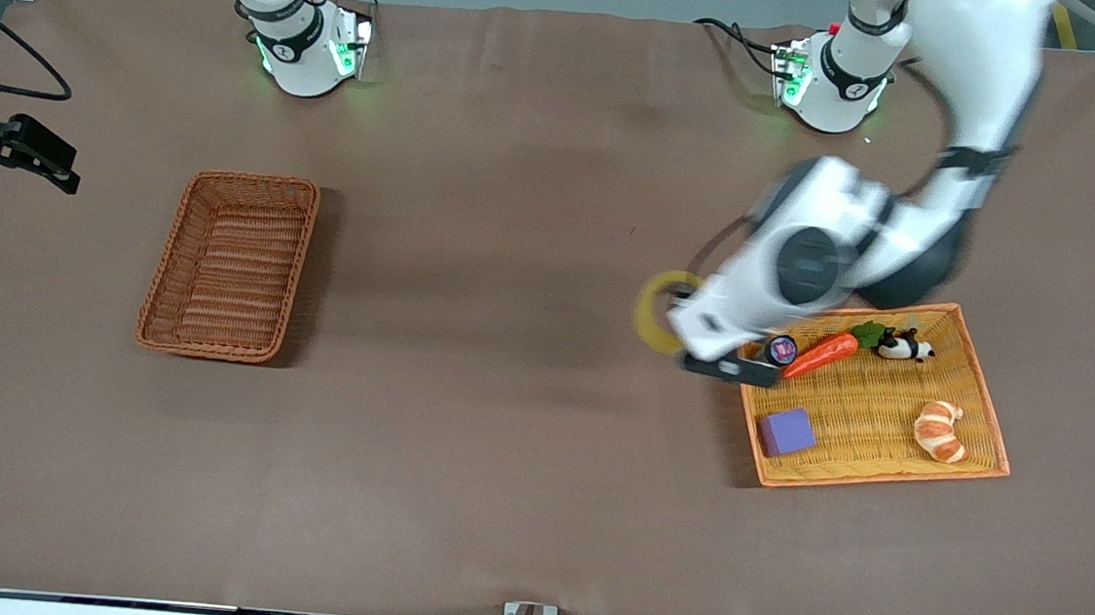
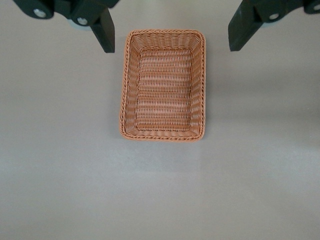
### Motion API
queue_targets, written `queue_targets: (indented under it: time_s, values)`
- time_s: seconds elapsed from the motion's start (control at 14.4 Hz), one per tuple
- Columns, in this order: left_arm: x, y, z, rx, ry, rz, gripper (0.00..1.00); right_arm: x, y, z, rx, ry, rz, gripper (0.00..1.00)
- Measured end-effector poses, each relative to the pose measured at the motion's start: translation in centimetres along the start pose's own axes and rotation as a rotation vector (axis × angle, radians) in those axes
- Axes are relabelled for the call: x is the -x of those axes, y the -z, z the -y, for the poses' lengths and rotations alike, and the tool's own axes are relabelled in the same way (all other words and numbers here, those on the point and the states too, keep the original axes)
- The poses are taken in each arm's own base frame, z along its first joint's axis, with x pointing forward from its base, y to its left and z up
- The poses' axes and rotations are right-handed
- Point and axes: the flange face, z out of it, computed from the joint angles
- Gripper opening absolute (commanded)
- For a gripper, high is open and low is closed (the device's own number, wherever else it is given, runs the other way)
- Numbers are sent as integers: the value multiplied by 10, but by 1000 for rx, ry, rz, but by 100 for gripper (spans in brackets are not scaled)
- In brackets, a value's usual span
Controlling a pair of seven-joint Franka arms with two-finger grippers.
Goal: Move tape to another basket
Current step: 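Carry the tape roll with the left gripper toward the table middle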
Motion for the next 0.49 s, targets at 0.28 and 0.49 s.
queue_targets:
  time_s: [0.28,0.49]
  values:
    - [-3,-69,-120,29,28,-20,2,0,0,-3,0,-5,2,100]
    - [-7,-95,-161,96,-5,-77,2,0,0,-3,0,-5,4,100]
